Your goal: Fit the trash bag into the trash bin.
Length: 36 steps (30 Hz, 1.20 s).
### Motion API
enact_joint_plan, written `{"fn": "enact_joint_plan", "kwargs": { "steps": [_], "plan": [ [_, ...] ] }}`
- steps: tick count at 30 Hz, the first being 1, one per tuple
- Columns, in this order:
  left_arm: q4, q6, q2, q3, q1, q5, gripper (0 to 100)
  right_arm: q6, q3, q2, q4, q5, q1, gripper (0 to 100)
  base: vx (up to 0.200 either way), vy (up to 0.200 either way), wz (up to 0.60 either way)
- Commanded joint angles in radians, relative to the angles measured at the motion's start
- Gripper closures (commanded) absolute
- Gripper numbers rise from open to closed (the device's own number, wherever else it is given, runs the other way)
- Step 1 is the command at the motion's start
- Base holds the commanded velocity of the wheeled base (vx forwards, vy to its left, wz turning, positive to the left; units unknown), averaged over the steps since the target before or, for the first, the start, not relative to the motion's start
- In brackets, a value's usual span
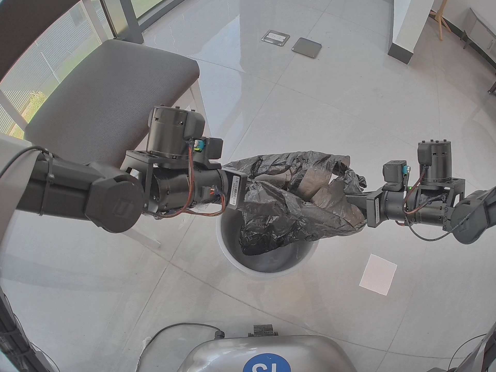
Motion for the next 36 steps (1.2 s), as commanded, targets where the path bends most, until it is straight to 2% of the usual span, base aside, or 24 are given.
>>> {"fn": "enact_joint_plan", "kwargs": {
  "steps": [1, 13, 23, 36],
  "plan": [
    [-0.014, 0.004, 0.064, -0.043, 0.052, -0.01, 100, 0.003, -0.081, 0.103, 0.003, 0.0, 0.002, 100, 0.0, 0.0, 0.0],
    [-0.007, 0.001, 0.16, -0.137, 0.071, -0.007, 100, 0.006, -0.199, 0.226, 0.009, 0.0, -0.001, 100, 0.0, 0.0, 0.0],
    [-0.016, 0.004, 0.11, -0.005, 0.078, -0.004, 100, -0.006, -0.138, 0.241, 0.006, 0.0, -0.001, 100, 0.0, 0.0, 0.0],
    [-0.027, 0.013, 0.055, 0.124, 0.078, -0.001, 100, -0.031, 0.022, 0.24, -0.045, -0.004, 0.063, 100, 0.0, 0.0, 0.0]
  ]
}}
